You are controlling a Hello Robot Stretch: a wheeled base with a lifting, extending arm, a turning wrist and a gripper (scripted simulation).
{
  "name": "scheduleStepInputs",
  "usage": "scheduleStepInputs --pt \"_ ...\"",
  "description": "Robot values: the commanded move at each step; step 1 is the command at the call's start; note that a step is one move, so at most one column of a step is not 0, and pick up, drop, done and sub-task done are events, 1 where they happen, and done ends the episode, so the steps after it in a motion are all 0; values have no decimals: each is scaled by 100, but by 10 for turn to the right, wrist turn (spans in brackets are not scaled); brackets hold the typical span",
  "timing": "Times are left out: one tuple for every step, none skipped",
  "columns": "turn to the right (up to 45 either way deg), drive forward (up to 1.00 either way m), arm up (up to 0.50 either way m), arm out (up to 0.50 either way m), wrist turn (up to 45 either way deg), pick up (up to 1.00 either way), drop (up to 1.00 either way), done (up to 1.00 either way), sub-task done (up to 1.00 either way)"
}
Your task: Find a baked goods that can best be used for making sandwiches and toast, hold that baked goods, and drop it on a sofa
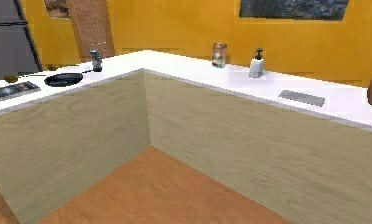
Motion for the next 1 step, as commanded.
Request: scheduleStepInputs --pt "0 0 8 0 0 0 0 0 0"
